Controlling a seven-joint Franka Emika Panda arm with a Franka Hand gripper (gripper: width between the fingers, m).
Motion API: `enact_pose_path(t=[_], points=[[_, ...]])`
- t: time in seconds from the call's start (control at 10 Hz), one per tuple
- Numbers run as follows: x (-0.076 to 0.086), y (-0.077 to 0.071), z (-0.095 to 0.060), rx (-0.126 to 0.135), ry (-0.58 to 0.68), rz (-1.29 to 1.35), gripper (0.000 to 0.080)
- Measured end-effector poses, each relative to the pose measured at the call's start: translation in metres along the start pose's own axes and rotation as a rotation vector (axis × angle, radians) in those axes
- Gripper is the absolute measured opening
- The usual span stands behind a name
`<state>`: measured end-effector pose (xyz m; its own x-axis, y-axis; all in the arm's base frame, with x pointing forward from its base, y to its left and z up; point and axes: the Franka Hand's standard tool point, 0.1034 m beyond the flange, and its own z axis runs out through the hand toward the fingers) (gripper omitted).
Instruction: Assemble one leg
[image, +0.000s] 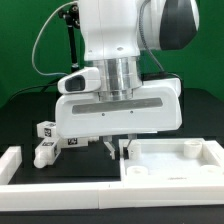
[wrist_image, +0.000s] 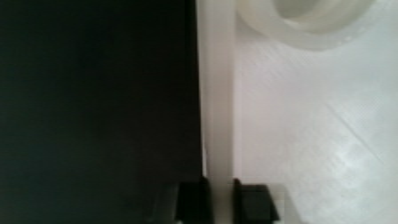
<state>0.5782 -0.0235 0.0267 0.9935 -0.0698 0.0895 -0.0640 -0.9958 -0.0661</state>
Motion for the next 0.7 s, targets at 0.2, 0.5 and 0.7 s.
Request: enact_pose_path(t=[0.2,0.5,0.7], points=[[0.000,0.000,0.000,0.000,-0.001,0.000,0.0051],[0.000,0.002,-0.001,0.001,-0.001,0.003,0.0235],[-0.003,0.020,-0.024,0.015,-0.028,0.037,0.0418]])
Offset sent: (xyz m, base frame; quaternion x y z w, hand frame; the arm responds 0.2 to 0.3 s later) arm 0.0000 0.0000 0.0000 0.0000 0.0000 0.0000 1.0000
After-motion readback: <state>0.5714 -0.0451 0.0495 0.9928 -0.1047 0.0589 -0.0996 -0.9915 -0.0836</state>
